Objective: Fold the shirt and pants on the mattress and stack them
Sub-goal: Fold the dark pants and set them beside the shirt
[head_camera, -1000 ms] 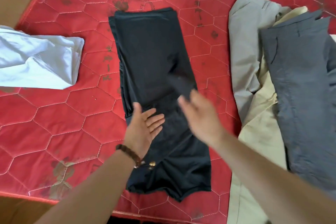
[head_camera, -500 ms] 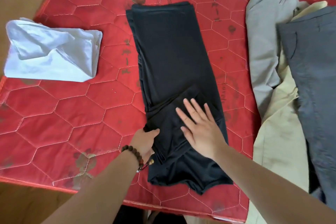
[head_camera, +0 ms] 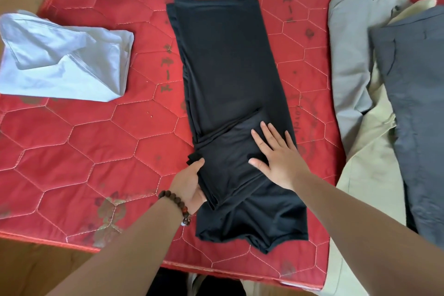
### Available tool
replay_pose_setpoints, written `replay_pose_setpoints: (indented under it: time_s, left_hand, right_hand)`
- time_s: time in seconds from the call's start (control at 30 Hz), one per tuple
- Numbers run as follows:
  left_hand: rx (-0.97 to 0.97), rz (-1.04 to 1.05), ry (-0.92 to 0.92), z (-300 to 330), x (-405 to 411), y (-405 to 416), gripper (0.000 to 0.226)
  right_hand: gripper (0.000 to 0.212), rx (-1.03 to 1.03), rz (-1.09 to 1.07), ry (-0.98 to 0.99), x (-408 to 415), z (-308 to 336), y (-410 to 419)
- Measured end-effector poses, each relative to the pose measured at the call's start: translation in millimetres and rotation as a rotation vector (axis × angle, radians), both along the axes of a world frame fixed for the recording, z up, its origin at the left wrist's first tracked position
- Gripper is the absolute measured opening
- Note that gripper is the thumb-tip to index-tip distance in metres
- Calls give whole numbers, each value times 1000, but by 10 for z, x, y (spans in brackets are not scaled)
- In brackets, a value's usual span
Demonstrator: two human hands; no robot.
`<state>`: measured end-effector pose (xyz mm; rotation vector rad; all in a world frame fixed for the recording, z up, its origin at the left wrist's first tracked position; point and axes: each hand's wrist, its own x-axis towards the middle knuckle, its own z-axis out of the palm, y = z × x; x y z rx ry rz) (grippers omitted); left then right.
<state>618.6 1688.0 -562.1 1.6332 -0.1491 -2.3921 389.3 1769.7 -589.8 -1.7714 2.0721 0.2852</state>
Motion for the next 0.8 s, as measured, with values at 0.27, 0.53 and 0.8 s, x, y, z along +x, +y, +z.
replay_pose_setpoints:
  time_s: [0.27,0.53,0.8]
  left_hand:
    - [107,96,112,-48,43,-24,31]
    - [76,83,114,-112,46,-34,32]
    - [59,47,97,-91,42,-47,33]
  right_hand:
    - [95,-99,91,-67,-144,47,232]
    - [70,-231,101,-92,-239,22,279]
    - [70,-177,126,-124,-379,37,262]
